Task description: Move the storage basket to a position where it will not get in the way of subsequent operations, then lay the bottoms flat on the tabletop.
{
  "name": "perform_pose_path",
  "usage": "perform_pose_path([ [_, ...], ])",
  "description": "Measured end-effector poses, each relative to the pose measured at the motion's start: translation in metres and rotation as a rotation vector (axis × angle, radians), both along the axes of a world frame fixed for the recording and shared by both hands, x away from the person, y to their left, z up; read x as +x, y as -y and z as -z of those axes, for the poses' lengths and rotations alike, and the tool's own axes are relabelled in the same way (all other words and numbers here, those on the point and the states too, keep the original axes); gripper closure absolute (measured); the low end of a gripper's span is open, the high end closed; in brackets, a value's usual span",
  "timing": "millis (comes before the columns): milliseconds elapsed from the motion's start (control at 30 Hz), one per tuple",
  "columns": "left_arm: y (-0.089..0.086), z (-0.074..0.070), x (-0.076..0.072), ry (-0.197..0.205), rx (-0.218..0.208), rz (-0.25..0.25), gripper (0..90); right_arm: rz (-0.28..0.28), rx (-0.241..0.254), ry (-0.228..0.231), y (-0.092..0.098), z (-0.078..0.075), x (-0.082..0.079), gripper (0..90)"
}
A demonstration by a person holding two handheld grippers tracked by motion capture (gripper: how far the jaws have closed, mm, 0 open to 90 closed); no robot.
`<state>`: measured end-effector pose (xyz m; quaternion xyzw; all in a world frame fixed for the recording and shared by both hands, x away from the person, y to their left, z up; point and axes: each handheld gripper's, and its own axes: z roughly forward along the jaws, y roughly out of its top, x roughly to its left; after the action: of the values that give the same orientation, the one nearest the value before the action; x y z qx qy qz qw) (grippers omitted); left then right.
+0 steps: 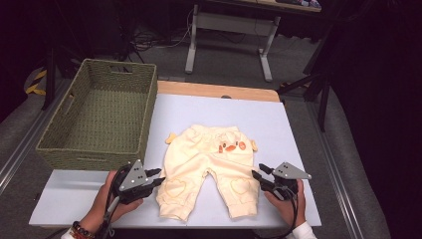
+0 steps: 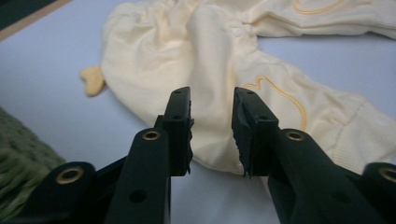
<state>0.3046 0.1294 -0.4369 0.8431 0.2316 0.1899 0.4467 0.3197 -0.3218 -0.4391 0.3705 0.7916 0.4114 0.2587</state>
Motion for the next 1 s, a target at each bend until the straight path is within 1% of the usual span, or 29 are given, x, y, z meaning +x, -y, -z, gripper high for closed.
perform_pose_path([
  [67, -0.003, 0.000, 0.001, 0.013, -0.003, -0.016, 62.8, -0.007, 0.005, 0.010, -0.001, -0.001, 0.000, 56.3],
  [133, -0.006, 0.002, 0.001, 0.019, -0.007, -0.025, 60.9, -0.009, 0.005, 0.027, -0.002, -0.002, 0.000, 55.2],
  [167, -0.007, 0.002, 0.002, 0.020, -0.019, -0.030, 59.3, -0.013, 0.008, 0.029, -0.002, -0.002, 0.000, 53.6],
  [233, -0.007, 0.003, 0.003, 0.021, -0.014, -0.035, 56.2, -0.018, 0.009, 0.041, -0.004, -0.002, -0.001, 51.2],
  [300, -0.006, 0.004, 0.002, 0.023, -0.014, -0.044, 53.5, -0.018, 0.007, 0.040, -0.005, -0.002, 0.000, 46.6],
  [333, -0.006, 0.005, 0.002, 0.016, -0.012, -0.034, 52.4, -0.017, 0.009, 0.042, -0.005, -0.002, 0.001, 46.2],
  [367, -0.005, 0.006, 0.002, 0.017, -0.008, -0.031, 50.2, -0.016, 0.005, 0.044, -0.005, -0.002, 0.001, 45.2],
  [433, -0.003, 0.007, 0.001, 0.032, 0.004, -0.048, 45.2, -0.022, 0.010, 0.044, -0.006, -0.002, 0.002, 41.5],
  [467, -0.002, 0.008, 0.001, 0.025, 0.000, -0.041, 41.9, -0.021, 0.011, 0.047, -0.006, -0.002, 0.002, 40.0],
  [533, 0.000, 0.009, 0.000, 0.030, 0.002, -0.045, 37.9, -0.011, 0.007, 0.049, -0.007, -0.002, 0.003, 35.8],
  [600, 0.001, 0.010, -0.001, 0.030, 0.007, -0.045, 32.4, -0.006, 0.014, 0.050, -0.007, -0.002, 0.004, 34.0],
  [667, 0.003, 0.011, -0.002, 0.033, 0.010, -0.053, 29.0, 0.003, 0.016, 0.056, -0.007, -0.002, 0.005, 31.3],
  [700, 0.003, 0.011, -0.002, 0.033, 0.010, -0.053, 25.9, 0.003, 0.016, 0.056, -0.007, -0.002, 0.005, 31.3],
  [733, 0.006, 0.011, -0.002, 0.027, -0.002, -0.051, 23.7, 0.004, 0.018, 0.060, -0.008, -0.002, 0.006, 30.0],
  [800, 0.009, 0.010, -0.001, 0.024, -0.007, -0.046, 22.6, 0.007, 0.016, 0.059, -0.008, -0.002, 0.007, 29.1],
  [833, 0.013, 0.009, 0.000, 0.018, -0.006, -0.039, 21.5, 0.017, 0.016, 0.060, -0.009, -0.003, 0.009, 26.5],
  [867, 0.016, 0.008, 0.001, 0.018, -0.004, -0.033, 21.3, 0.020, 0.015, 0.059, -0.009, -0.003, 0.011, 26.5],
  [967, 0.033, 0.001, 0.008, 0.051, 0.007, -0.029, 21.1, 0.013, 0.019, 0.054, -0.010, -0.004, 0.015, 26.6],
  [1000, 0.037, -0.001, 0.011, 0.054, 0.015, -0.034, 21.1, 0.012, 0.015, 0.055, -0.011, -0.004, 0.019, 27.0],
])
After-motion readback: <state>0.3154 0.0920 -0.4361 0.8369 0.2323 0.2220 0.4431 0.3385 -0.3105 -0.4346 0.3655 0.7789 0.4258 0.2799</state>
